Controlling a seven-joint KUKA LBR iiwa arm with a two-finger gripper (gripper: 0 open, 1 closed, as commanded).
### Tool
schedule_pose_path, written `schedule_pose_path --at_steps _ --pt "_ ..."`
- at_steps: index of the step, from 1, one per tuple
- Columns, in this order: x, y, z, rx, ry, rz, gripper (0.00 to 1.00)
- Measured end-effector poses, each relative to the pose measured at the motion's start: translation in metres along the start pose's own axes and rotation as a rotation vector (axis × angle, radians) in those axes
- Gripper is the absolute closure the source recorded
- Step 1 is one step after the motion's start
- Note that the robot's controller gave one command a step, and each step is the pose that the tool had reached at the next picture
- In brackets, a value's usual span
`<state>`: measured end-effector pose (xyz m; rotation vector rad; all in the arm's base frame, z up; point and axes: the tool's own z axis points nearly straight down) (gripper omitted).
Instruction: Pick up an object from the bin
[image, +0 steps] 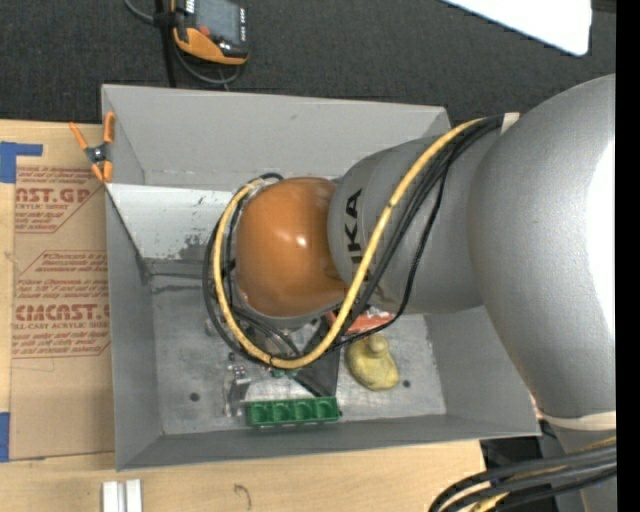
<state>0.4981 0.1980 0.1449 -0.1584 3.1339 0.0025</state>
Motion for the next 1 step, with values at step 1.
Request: schedule_pose_path --at_steps 1 --pt "0.0093 -0.0351 0.0001 0.001 0.009 -0.146 0.0"
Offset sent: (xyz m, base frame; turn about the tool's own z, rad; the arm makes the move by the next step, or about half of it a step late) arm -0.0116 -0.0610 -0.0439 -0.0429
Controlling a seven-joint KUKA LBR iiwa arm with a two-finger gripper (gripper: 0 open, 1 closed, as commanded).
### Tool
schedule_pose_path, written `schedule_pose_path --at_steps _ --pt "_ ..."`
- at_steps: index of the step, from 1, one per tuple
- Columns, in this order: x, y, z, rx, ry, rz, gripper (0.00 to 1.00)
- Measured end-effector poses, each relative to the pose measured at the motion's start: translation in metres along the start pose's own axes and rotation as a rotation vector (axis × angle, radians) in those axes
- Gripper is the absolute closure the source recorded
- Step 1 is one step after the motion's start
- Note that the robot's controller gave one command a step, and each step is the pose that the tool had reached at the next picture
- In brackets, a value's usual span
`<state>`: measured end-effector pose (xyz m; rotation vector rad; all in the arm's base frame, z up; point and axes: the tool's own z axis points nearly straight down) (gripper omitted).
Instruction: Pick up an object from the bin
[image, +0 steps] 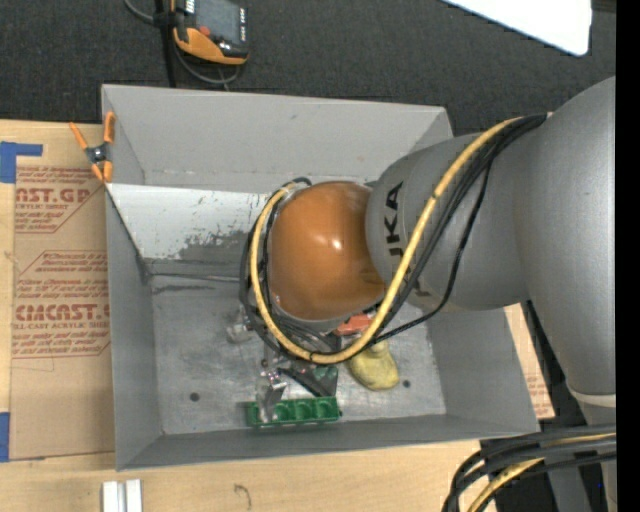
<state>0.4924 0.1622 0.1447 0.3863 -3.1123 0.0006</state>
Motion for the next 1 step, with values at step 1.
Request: schedule_pose_path --at_steps 1 --pt "0.008 -0.0175 0.0301 -0.001 -0.007 0.08 0.0"
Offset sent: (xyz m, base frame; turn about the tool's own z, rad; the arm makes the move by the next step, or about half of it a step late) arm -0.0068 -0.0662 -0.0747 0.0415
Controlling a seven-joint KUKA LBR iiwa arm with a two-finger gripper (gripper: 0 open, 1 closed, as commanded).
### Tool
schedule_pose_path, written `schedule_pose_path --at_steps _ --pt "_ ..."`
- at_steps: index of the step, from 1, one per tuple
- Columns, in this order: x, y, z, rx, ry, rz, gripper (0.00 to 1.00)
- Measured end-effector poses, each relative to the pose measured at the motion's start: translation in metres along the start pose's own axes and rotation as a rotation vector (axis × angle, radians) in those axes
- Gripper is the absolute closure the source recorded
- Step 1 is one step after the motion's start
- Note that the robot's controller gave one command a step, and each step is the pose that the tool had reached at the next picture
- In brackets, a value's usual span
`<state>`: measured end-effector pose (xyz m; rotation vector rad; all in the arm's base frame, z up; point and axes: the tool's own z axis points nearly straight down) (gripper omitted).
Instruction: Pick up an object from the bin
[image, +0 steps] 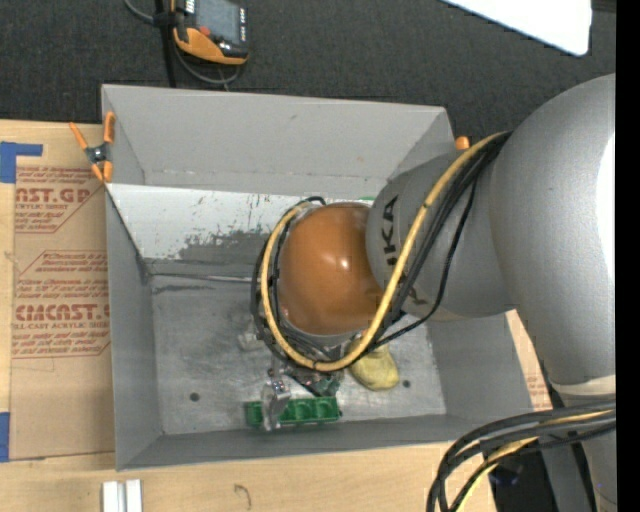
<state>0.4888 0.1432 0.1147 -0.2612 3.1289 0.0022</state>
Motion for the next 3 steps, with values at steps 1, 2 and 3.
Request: schedule_pose_path --at_steps 1,2,3 --pt "0.005 -0.045 0.042 -0.002 -0.02 -0.037 0.0" --pt "0.016 -0.058 0.042 -0.004 -0.01 0.048 1.0" --pt "0.016 -0.058 0.042 -0.004 -0.01 0.048 1.0"
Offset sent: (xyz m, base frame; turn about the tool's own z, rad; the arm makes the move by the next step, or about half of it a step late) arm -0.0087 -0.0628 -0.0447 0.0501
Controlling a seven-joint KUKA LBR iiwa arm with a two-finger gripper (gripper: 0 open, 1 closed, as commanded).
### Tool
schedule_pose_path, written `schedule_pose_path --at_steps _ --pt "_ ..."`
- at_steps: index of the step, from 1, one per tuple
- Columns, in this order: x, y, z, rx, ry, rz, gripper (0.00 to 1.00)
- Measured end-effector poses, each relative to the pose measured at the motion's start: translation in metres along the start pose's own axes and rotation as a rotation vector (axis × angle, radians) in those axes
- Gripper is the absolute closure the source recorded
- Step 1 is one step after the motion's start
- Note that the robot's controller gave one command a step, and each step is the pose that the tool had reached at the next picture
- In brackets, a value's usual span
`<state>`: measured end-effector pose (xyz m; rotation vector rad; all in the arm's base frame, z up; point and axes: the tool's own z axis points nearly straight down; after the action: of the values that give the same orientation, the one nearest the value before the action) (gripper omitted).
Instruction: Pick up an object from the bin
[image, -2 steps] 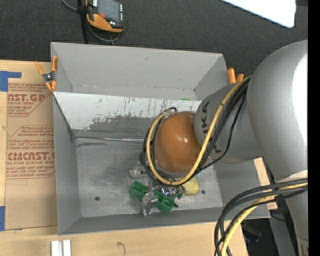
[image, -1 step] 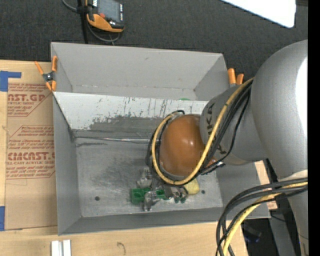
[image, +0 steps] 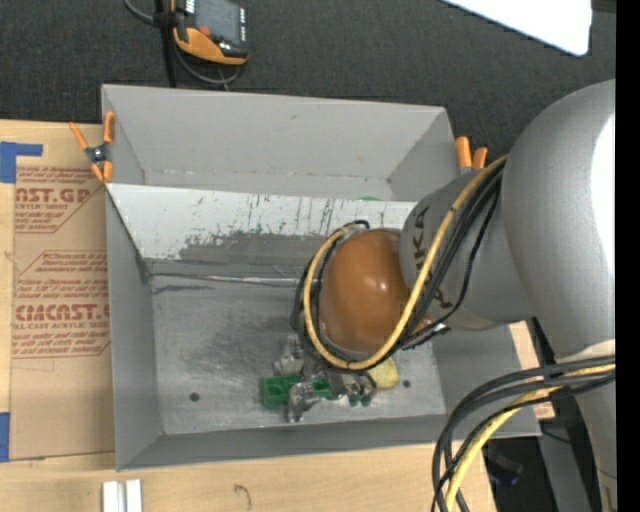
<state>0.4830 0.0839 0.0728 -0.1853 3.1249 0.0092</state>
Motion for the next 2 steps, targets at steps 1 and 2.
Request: schedule_pose_path --at_steps 1,2 --pt "0.001 0.0 -0.003 0.001 0.006 0.0 1.0" --pt "0.004 -0.001 -0.015 0.004 0.019 0.0 1.0"
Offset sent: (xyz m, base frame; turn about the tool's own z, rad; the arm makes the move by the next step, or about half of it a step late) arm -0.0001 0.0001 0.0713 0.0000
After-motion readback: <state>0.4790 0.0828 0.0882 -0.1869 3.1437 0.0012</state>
